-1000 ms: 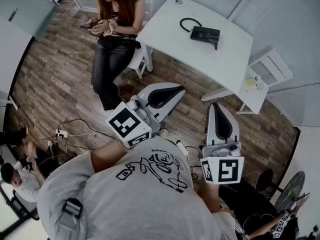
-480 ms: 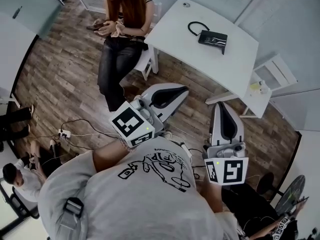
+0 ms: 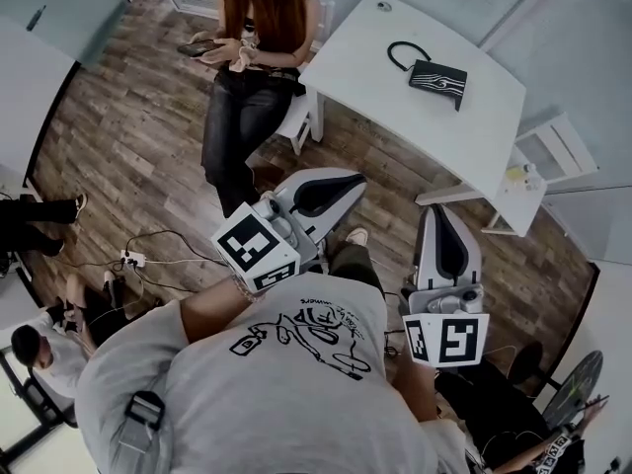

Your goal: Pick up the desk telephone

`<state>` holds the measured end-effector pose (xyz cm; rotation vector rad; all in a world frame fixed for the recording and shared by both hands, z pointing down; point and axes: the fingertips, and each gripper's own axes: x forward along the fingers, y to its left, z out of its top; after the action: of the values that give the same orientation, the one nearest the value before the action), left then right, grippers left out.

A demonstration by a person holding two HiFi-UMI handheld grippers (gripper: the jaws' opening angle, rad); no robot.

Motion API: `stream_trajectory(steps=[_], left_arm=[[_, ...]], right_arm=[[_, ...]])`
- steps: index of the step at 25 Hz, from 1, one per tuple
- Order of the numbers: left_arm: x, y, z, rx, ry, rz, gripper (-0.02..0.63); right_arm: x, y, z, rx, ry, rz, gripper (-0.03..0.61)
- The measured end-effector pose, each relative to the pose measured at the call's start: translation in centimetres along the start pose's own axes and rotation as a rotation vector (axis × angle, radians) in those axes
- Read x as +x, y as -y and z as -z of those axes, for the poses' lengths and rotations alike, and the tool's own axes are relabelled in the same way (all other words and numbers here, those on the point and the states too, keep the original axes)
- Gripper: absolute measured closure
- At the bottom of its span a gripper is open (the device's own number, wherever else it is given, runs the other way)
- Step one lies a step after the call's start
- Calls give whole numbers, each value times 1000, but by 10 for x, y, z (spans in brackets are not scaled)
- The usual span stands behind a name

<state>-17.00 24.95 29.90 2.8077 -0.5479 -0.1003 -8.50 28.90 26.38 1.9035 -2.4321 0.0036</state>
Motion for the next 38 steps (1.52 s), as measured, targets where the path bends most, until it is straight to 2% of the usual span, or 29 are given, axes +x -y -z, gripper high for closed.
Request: stream_trajectory(steps=[9,19,25,38], left_arm=[[46,-35,0,-18,-16,-61,609],[169,-48,-25,27,7,-59,609],[227,-50,-28,22,22,-72,609],[282,-59,-20,23,-1,-89,609]], right_arm=[[47,40,8,0,-3,-51,572],[82,161,-11,-18,35,-59,572],[94,213,-13,-26,37,-86,572],[107,264,-1,28,29,-94,572]])
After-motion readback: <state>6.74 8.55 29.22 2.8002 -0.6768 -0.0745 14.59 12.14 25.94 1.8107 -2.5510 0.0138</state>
